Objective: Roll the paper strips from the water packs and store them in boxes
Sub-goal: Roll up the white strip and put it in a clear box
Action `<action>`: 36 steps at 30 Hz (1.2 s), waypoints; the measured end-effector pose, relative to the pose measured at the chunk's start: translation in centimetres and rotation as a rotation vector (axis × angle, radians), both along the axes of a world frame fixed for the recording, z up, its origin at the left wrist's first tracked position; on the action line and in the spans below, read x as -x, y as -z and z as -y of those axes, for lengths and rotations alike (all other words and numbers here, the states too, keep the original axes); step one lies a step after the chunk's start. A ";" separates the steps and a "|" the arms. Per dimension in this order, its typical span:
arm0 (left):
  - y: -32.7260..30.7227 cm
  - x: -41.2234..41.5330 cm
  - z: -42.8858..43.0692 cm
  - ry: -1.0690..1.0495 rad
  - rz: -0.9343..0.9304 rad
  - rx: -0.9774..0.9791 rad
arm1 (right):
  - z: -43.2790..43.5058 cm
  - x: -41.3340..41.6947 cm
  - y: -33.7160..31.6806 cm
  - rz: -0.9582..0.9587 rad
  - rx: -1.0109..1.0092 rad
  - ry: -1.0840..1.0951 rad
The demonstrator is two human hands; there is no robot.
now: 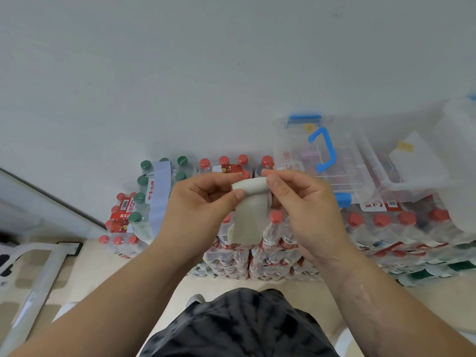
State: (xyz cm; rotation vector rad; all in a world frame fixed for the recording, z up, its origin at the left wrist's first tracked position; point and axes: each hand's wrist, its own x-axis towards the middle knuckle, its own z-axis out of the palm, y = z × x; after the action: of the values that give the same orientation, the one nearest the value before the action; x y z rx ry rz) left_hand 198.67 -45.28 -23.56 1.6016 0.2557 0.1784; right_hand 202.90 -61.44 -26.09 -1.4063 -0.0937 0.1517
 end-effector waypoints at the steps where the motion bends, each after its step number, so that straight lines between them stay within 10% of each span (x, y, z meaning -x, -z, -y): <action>1: 0.0 0.0 0.1 -0.011 0.012 -0.020 | -0.1 0.0 0.1 0.005 0.010 0.013; 25: 0.8 0.4 1.3 -0.203 0.114 -0.348 | -2.6 1.9 0.0 0.053 0.009 0.291; 36: 0.8 0.1 -0.6 -0.194 0.070 -0.031 | -1.5 0.8 -0.2 -0.002 -0.083 0.062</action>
State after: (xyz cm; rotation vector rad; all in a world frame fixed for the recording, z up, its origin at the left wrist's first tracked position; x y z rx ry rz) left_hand 198.62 -44.68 -24.38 1.5971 0.3558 0.3884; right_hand 202.10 -59.90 -25.92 -1.3247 -0.0537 0.0967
